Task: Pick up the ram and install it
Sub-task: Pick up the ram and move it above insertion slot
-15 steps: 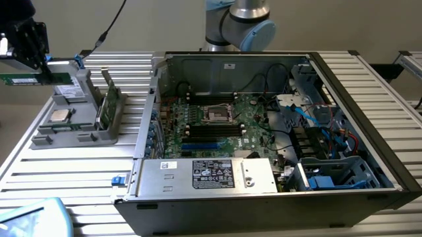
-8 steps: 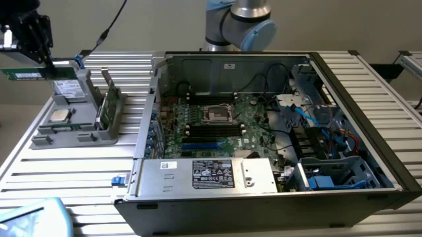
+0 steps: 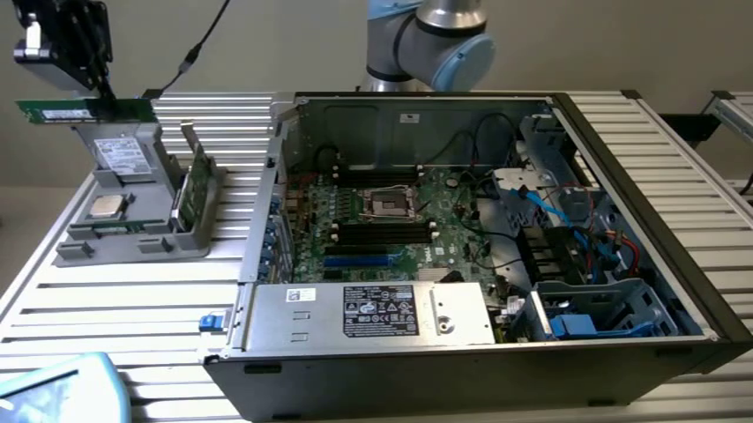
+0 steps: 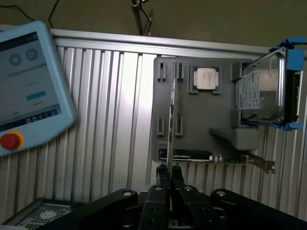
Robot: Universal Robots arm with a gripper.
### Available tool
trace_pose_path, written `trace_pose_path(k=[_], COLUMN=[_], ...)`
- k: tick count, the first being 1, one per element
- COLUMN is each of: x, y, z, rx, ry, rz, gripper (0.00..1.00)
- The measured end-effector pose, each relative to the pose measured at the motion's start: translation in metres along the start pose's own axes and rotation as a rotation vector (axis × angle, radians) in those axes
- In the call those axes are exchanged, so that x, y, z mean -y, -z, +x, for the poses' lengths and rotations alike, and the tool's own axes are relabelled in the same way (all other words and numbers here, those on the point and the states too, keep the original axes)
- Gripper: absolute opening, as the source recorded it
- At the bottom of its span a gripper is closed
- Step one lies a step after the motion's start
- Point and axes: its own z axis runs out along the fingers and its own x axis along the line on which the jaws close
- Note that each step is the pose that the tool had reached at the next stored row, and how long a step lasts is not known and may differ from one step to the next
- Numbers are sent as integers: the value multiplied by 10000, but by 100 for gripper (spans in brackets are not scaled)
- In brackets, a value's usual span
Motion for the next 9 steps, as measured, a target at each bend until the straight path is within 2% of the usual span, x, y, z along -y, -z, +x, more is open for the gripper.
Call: trace_pose_path(k=[9], x=[347], y=[325], z=[31], rx=[0], ry=[1], rz=[-14], gripper=[14])
